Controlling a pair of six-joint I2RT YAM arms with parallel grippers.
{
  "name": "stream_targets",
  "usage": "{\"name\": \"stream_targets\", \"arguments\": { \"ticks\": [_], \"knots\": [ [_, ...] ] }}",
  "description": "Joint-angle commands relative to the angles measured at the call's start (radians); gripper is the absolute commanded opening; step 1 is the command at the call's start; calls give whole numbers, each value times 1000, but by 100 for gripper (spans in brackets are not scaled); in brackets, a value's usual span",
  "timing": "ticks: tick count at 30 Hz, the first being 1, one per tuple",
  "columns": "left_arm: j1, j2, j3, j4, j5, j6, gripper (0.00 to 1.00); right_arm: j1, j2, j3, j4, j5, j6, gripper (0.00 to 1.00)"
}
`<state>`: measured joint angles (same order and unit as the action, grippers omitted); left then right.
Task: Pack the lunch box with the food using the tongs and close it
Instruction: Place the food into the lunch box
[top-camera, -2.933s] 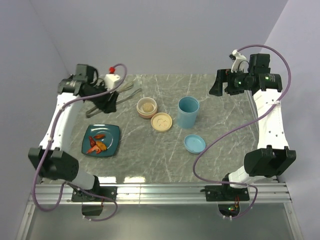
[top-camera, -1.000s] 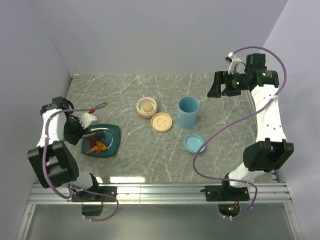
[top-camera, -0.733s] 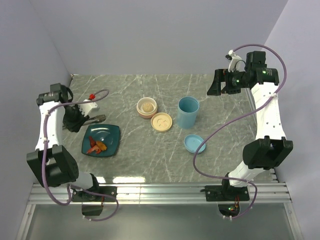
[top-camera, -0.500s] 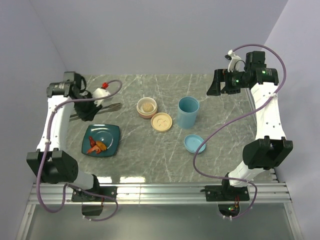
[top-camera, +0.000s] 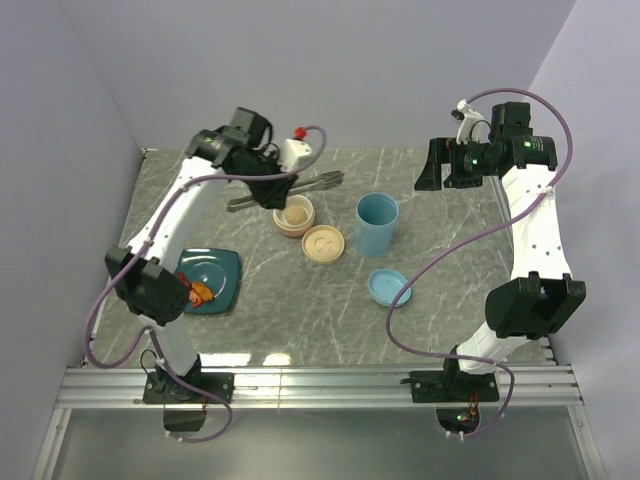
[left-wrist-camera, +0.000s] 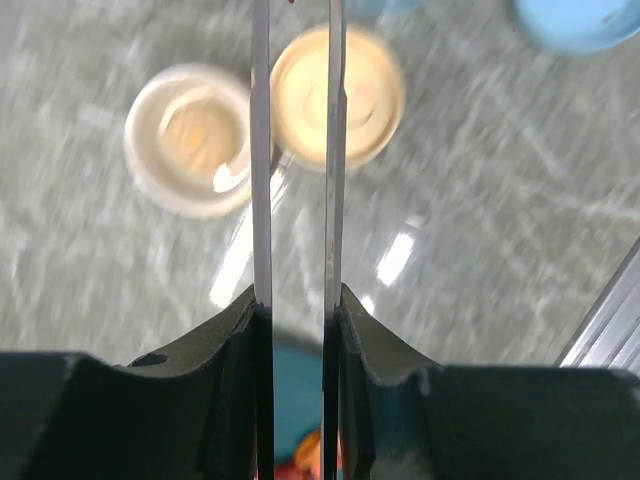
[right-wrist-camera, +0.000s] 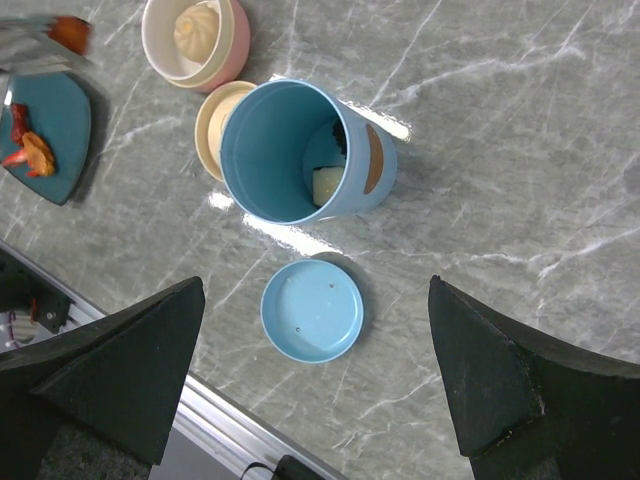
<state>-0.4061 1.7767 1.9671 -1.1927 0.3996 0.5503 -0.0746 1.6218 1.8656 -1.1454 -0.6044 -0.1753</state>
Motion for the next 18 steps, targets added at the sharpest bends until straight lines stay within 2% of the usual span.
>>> {"name": "stream_targets", "arguments": {
  "ticks": [1,9,15,18],
  "knots": [
    [-83,59,113,105,48,-124,17,7,1,41,18,17,5,100],
    [-200,222,240,140,53,-165,21,6,-2,53,15,46,2,100],
    [-221,234,165,182,56,-171,24,6,-2,53,13,48,0,100],
    [-229,225,125,182,58,-161,30,4,0,53,12,49,-3,100]
  ]
}}
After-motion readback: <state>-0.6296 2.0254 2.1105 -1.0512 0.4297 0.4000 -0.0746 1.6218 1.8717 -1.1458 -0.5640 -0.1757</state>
